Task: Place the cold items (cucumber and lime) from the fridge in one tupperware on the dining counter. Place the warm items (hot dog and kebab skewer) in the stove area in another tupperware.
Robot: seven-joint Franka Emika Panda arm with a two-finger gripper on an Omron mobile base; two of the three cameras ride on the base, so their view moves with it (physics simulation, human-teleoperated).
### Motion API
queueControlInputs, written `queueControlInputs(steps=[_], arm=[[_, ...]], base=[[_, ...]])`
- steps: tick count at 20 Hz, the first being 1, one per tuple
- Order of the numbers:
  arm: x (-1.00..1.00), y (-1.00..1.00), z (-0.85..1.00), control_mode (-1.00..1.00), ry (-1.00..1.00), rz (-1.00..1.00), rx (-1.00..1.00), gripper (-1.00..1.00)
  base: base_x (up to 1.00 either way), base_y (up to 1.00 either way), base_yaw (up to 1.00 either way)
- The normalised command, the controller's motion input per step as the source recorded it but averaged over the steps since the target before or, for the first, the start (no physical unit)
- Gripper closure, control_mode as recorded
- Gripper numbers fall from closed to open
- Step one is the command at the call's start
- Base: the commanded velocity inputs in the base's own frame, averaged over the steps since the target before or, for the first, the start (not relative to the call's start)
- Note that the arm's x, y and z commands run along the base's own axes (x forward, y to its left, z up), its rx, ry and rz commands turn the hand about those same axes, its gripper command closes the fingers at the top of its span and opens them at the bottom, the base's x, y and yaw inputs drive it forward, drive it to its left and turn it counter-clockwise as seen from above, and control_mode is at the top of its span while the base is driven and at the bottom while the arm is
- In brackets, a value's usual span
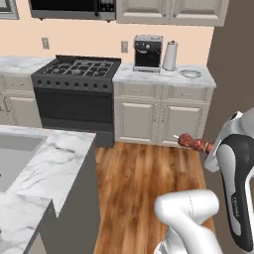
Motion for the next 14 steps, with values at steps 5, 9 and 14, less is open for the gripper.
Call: queueControlInputs(steps=[5,9,14], arm=[[0.0,0.0,0.0,1.0,0.0,0.0,0.0,1.0],[0.0,0.0,0.0,1.0,0.0,0.0,0.0,1.0],[0.0,0.0,0.0,1.0,0.0,0.0,0.0,1.0]], base=[[-1.0,0.54,0.2],[-1.0,0.66,0.2],[-0.99,0.91,0.15]])
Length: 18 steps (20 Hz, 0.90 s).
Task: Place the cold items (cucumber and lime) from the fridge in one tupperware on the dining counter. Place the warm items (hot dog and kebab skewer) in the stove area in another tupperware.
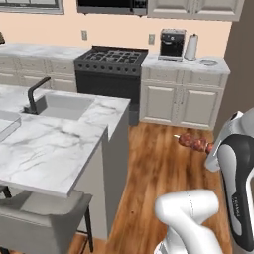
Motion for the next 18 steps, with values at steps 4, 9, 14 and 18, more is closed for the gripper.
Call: queueControlInputs(steps=[4,9,14,18], arm=[[0.0,0.0,0.0,1.0,0.0,0.0,0.0,1.0],[0.0,0.0,0.0,1.0,0.0,0.0,0.0,1.0],[0.0,0.0,0.0,1.0,0.0,0.0,0.0,1.0],[0.0,0.0,0.0,1.0,0.0,0.0,0.0,1.0]], base=[[-0.79,1.0,0.08],[-0.3,1.0,0.01],[0.0,1.0,0.0],[0.32,1.0,0.0]])
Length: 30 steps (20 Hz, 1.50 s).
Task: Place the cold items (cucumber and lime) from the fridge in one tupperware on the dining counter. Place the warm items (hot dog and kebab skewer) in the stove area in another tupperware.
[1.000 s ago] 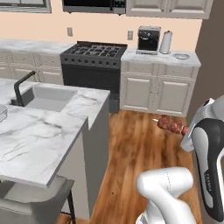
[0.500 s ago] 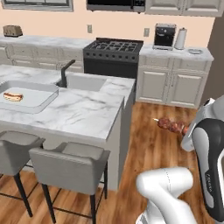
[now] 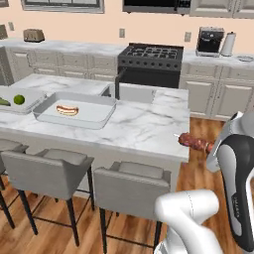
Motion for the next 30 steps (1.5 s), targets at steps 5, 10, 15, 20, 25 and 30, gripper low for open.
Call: queueControlInputs(steps=[5,10,15,20,25,30], arm=[[0.0,0.0,0.0,1.0,0.0,0.0,0.0,1.0],[0.0,0.0,0.0,1.0,0.0,0.0,0.0,1.0],[0.0,0.0,0.0,1.0,0.0,0.0,0.0,1.0],[0.0,0.0,0.0,1.0,0.0,0.0,0.0,1.0],[0.0,0.0,0.0,1.0,0.0,0.0,0.0,1.0],[0.0,0.0,0.0,1.0,0.0,0.0,0.0,1.0]], base=[[0.52,1.0,-0.05],[0.49,0.97,-0.21],[0.55,0.97,-0.37],[0.17,1.0,-0.23],[0.15,1.0,-0.24],[0.57,0.94,-0.29]])
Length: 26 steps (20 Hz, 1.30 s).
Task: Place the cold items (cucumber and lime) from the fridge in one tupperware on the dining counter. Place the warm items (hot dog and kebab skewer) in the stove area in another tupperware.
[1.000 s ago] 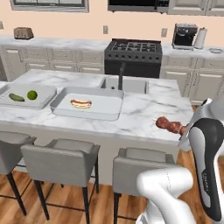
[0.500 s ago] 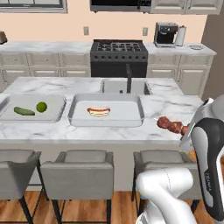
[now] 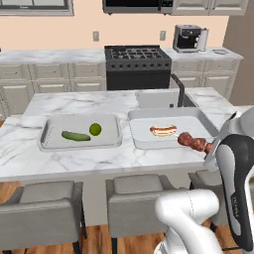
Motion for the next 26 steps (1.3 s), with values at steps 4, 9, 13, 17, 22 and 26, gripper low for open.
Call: queueControlInputs(steps=[4,9,13,17,22,26], arm=[[0.0,0.0,0.0,1.0,0.0,0.0,0.0,1.0],[0.0,0.0,0.0,1.0,0.0,0.0,0.0,1.0],[1.0,-0.17,0.1,-1.0,0.17,-0.11,0.09,1.0],[1.0,-0.1,0.05,-1.0,0.29,0.05,0.0,1.0],[1.0,0.0,-0.02,-1.0,0.25,0.23,-0.03,1.0],[0.95,0.0,-0.11,-1.0,0.12,0.47,-0.05,1.0]], base=[[0.96,0.32,-0.2],[1.0,-0.03,-0.27],[0.0,0.0,0.0],[0.0,0.0,0.0],[0.0,0.0,0.0],[0.0,0.0,0.0]])
